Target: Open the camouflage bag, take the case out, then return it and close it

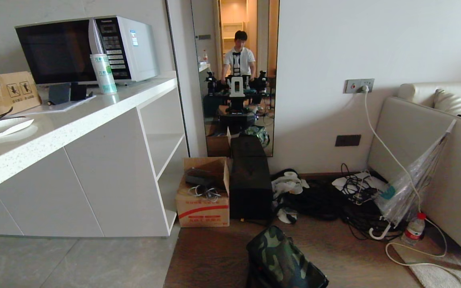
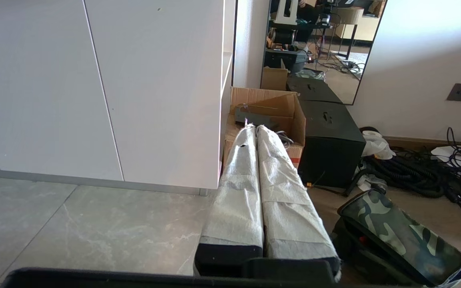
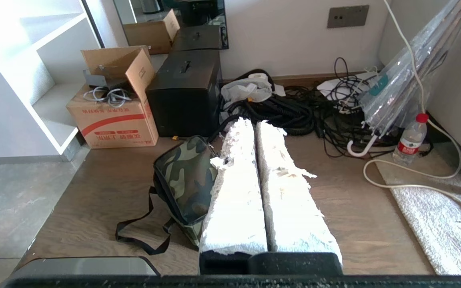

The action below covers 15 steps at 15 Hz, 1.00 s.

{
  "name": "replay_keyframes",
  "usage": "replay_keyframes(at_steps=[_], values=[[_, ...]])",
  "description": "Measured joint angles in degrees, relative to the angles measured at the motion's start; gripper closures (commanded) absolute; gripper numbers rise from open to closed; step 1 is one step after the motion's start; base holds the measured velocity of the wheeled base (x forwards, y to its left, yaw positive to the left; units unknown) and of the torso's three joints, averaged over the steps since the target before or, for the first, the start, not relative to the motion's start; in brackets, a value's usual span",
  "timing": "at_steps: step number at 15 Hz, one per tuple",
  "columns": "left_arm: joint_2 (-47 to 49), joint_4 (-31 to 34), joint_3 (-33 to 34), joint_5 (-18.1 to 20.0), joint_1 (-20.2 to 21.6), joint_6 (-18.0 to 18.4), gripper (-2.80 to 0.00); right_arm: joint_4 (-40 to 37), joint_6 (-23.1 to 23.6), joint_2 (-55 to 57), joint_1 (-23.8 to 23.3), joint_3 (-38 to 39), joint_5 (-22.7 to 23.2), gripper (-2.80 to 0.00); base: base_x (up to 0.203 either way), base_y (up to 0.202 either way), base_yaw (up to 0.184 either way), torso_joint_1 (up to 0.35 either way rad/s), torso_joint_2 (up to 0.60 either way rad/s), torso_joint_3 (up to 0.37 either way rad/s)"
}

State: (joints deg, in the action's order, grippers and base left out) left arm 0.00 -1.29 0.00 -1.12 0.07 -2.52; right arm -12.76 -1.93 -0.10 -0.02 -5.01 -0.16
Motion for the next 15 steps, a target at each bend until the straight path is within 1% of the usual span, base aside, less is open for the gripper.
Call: replay_keyframes(at_steps=[15], values=[[0.0, 0.0, 0.0, 0.0, 0.0, -0.2, 0.0, 0.1, -0.1, 0.0, 0.0, 0.0, 0.0, 0.0, 0.0, 0.0, 0.0, 0.0, 0.0, 0.0]])
